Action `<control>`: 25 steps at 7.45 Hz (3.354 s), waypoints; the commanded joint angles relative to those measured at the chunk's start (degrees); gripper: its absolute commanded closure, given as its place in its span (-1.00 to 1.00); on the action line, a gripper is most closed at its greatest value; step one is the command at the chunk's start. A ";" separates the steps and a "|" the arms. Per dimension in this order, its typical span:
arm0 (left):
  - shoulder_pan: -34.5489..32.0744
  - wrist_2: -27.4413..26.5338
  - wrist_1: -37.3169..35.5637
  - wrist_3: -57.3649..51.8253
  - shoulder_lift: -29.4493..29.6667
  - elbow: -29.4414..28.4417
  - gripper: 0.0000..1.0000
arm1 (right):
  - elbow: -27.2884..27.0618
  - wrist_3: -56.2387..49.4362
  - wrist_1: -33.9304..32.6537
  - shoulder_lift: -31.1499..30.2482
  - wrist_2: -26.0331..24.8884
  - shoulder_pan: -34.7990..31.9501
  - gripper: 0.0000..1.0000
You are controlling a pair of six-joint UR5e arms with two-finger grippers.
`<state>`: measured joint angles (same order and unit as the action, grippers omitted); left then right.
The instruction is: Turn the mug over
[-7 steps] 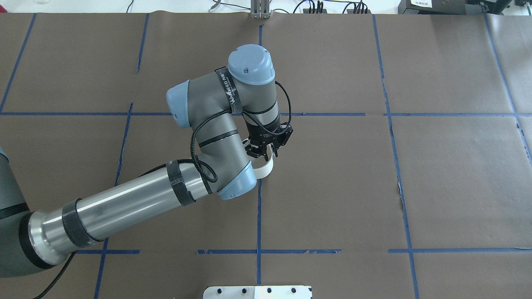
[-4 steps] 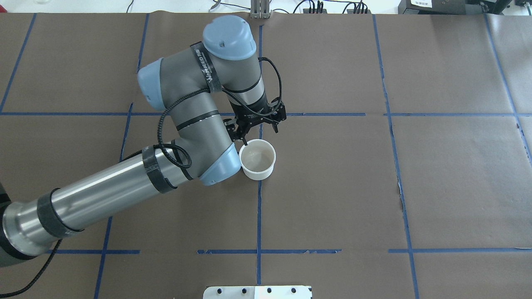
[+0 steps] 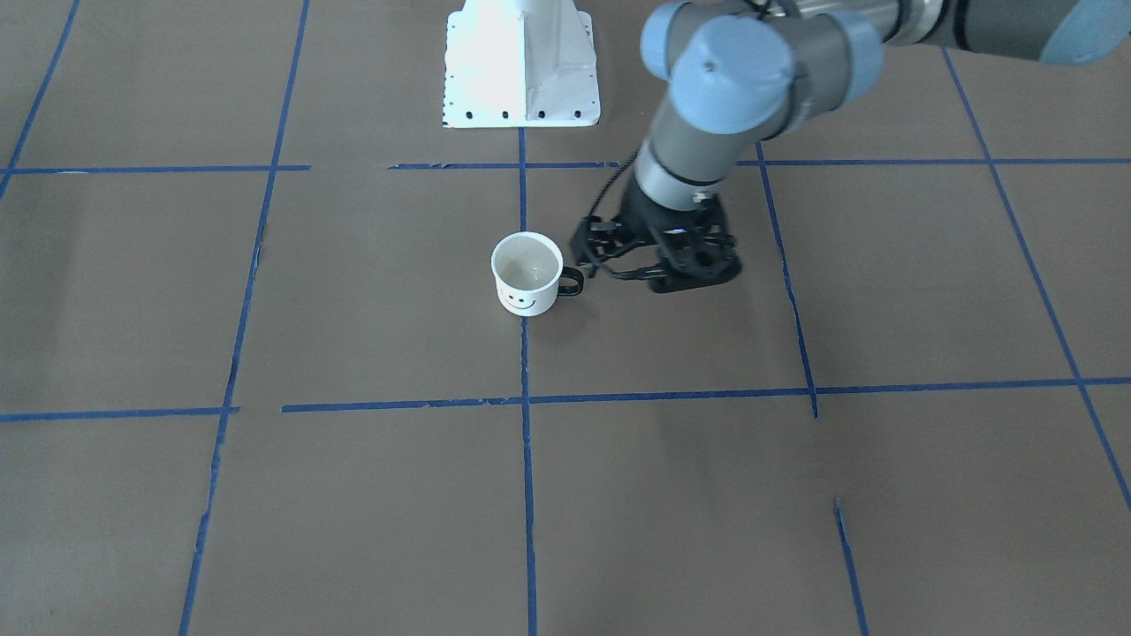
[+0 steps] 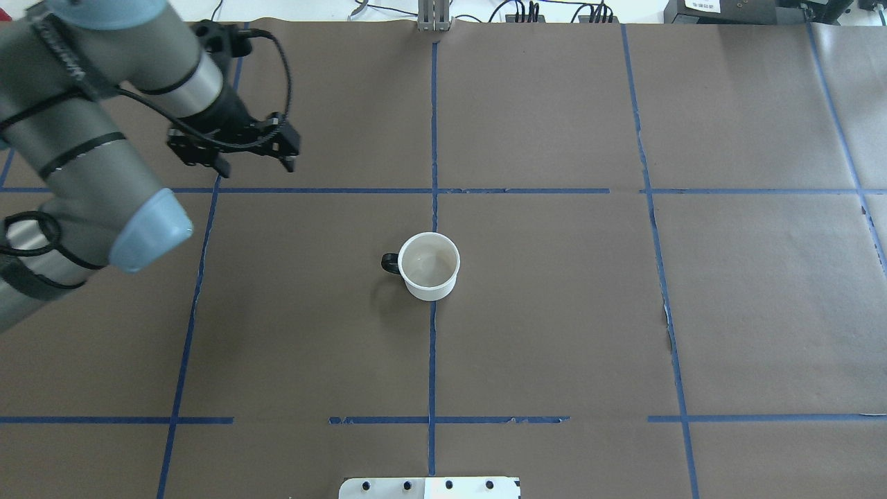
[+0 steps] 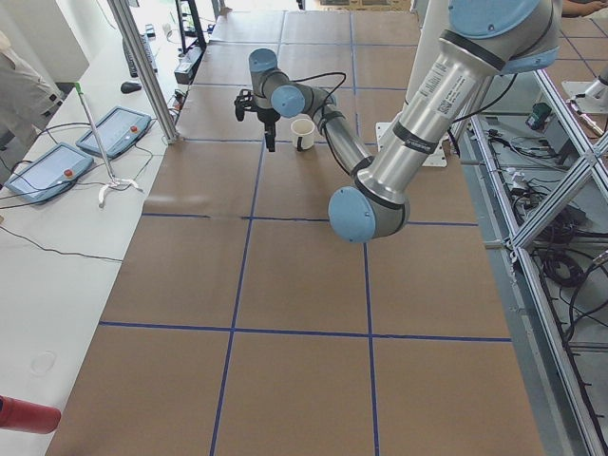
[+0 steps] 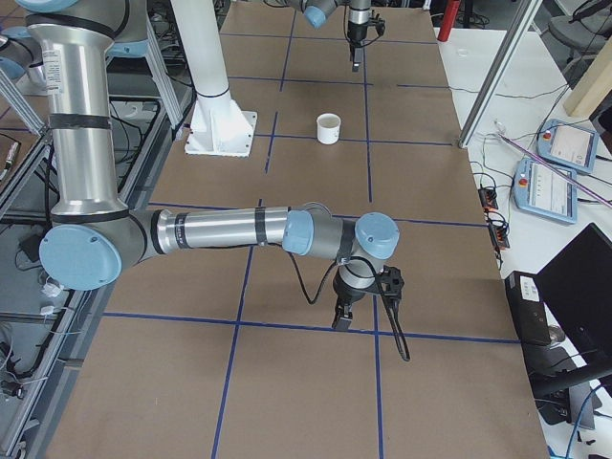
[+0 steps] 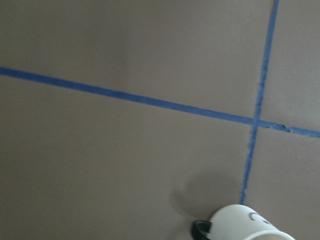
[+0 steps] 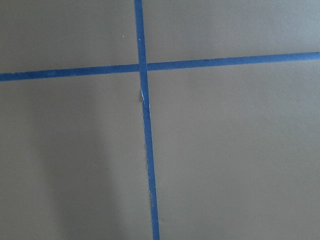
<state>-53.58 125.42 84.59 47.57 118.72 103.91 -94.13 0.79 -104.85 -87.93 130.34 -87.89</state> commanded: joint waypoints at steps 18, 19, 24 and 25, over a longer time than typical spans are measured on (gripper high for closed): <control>-37.65 8.09 4.45 -57.50 -28.28 -12.15 -1.00 | 0.00 0.00 0.00 0.04 0.00 0.00 -1.00; -37.65 8.09 4.45 -57.50 -28.28 -12.15 -1.00 | 0.00 0.00 0.00 0.04 0.00 0.00 -1.00; -37.65 8.09 4.45 -57.59 -28.28 -12.15 -1.00 | 0.00 0.00 0.00 0.04 0.00 0.00 -1.00; -37.65 8.09 4.45 -57.59 -28.28 -11.97 -1.00 | 0.00 0.00 0.00 0.04 0.00 0.00 -1.00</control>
<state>-91.23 133.51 89.03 -10.02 90.44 91.82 -94.13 0.79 -104.85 -87.89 130.34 -87.89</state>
